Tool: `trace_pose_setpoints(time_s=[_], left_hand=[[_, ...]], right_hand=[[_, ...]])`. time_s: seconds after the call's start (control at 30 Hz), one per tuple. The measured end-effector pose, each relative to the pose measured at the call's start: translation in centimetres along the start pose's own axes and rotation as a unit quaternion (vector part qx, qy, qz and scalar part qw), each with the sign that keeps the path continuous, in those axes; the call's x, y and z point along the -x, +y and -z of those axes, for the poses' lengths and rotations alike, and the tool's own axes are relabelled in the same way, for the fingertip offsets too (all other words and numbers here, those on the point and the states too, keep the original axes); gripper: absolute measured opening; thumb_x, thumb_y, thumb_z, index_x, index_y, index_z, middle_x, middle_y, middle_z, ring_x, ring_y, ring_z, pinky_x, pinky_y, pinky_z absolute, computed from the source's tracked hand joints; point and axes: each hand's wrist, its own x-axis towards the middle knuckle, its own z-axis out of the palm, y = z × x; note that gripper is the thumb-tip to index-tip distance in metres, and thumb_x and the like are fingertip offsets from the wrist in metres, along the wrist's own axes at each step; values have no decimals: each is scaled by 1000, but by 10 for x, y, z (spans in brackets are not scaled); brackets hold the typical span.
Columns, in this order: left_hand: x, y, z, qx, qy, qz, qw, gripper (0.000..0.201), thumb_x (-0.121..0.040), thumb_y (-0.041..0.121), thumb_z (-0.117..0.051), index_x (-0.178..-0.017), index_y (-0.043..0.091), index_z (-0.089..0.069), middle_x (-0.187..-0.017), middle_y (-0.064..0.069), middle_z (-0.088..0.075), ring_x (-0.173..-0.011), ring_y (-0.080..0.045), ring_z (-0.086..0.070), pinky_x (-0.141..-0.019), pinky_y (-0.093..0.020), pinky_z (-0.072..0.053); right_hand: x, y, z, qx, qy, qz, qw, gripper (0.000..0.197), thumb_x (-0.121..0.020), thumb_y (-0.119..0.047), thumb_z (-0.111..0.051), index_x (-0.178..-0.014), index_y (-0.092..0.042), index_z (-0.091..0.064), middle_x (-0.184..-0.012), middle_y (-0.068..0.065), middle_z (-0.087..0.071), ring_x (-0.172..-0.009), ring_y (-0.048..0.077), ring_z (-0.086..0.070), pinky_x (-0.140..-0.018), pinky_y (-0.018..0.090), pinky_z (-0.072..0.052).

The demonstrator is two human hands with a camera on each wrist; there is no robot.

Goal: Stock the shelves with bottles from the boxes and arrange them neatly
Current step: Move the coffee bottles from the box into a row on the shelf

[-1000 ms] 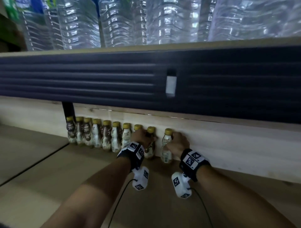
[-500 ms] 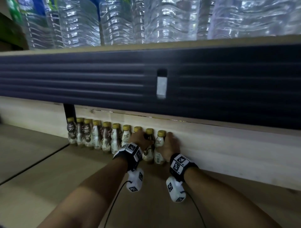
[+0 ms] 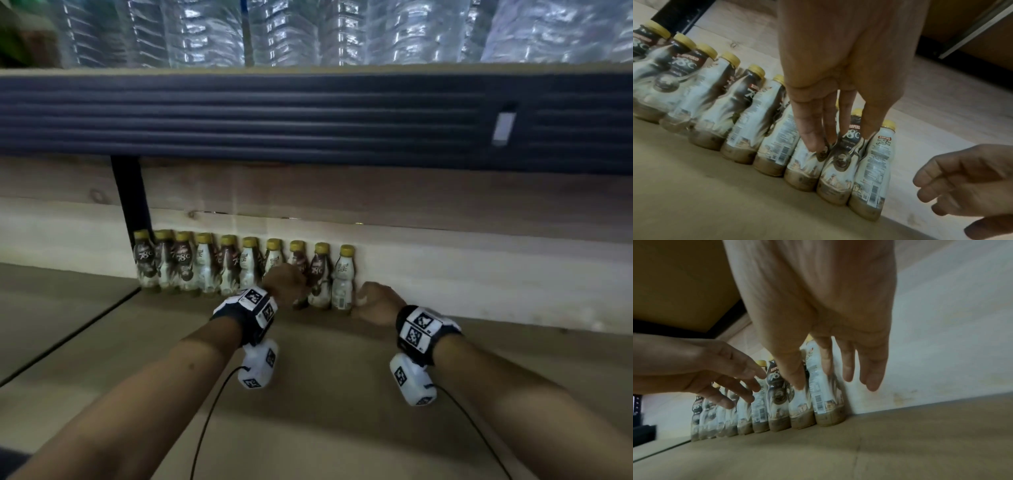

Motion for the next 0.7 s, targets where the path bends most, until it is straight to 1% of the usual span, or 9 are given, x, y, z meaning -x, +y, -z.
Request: trace_pose_setpoints(time_s=[0.1, 0.13, 0.2, 0.27, 0.4, 0.5, 0.57, 0.63, 0.7], left_hand=[[28, -19, 12, -21, -52, -27, 998, 31, -89, 28, -65, -114, 11, -69, -116, 2, -58, -116, -23, -54, -94, -27, -44], [38, -25, 17, -35, -69, -34, 996, 33, -88, 32, -65, -116, 14, -68, -119, 4, -56, -116, -21, -53, -95, -26, -44], [57, -35, 25, -62, -95, -54, 992, 33, -89, 33, -65, -117, 15, -68, -125, 0, -60, -114, -22, -56, -98, -30, -46], [79, -45, 31, -72, -97, -73, 990, 29, -89, 25, -64, -115, 12, -68, -121, -7, -65, -110, -24, -60, -92, -27, -46], [127, -60, 44, -46, -102, -111, 987, 27, -89, 20, -64, -115, 14, -69, -115, -2, -66, -108, -20, -60, -90, -27, -46], [168, -67, 52, 3, -161, -117, 980, 33, -87, 31, -69, -114, 13, -66, -112, 0, -66, -100, -16, -61, -85, -27, -48], [196, -71, 55, 8, -181, -142, 973, 33, -86, 33, -70, -112, 13, -67, -107, 0, -68, -94, -15, -62, -81, -26, -49], [222, -75, 56, 45, -209, -158, 964, 28, -87, 28, -71, -107, 10, -69, -98, -5, -72, -85, -18, -67, -78, -31, -55], [247, -79, 53, 94, -267, -151, 947, 22, -89, 21, -69, -102, 4, -68, -88, -14, -74, -75, -22, -70, -72, -36, -59]], right_hand=[[24, -16, -4, 40, -30, -14, 999, 29, -89, -31, -63, -108, -10, -62, -113, 12, -64, -97, 24, -61, -68, 29, -49], [32, -24, -5, 55, -34, -20, 998, 28, -89, -32, -63, -108, -11, -62, -115, 10, -63, -97, 23, -60, -67, 27, -46], [48, -39, -10, 86, -33, -33, 995, 38, -91, -35, -62, -120, -10, -61, -122, 9, -60, -106, 25, -58, -80, 30, -49], [64, -55, -17, 96, -17, -38, 994, 39, -93, -34, -61, -122, -9, -62, -124, 10, -60, -111, 27, -57, -91, 36, -50], [104, -91, -39, 70, 15, -51, 996, 30, -93, -20, -62, -120, -6, -59, -123, 12, -59, -101, 24, -55, -82, 32, -47], [142, -121, -53, 36, 11, -74, 997, 33, -93, -20, -63, -122, -6, -57, -123, 10, -58, -109, 27, -56, -93, 38, -49], [170, -140, -61, 45, 16, -74, 996, 28, -92, -29, -65, -112, -8, -64, -110, 7, -65, -102, 26, -62, -88, 37, -51], [198, -157, -71, 38, 14, -69, 997, 23, -91, -31, -67, -87, -8, -72, -82, 4, -73, -82, 22, -69, -75, 34, -54], [223, -172, -84, 38, -12, -67, 997, 27, -90, -30, -69, -70, -11, -70, -62, -3, -69, -67, 18, -68, -67, 31, -54]])
